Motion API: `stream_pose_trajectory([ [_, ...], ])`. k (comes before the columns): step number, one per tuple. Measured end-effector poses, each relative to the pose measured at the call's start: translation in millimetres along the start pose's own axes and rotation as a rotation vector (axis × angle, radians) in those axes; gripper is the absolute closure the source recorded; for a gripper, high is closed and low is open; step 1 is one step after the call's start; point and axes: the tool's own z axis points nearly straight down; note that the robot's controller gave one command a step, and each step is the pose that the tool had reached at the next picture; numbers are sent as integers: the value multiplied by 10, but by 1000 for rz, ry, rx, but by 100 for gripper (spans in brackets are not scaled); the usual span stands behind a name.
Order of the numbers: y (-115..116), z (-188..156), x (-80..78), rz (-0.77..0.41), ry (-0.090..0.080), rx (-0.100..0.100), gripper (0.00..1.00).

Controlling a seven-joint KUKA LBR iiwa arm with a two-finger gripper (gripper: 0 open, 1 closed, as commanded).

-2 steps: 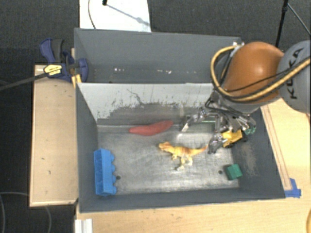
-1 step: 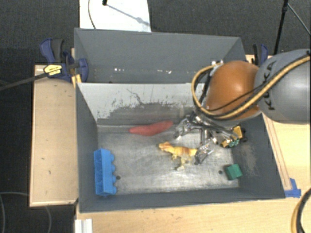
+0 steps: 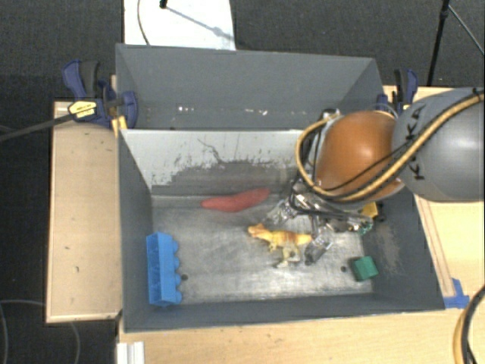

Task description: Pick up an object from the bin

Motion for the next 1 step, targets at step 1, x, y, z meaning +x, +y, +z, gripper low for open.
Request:
stream_pose_trajectory([
  [1, -172, 204, 66, -275, 5, -3, 100],
])
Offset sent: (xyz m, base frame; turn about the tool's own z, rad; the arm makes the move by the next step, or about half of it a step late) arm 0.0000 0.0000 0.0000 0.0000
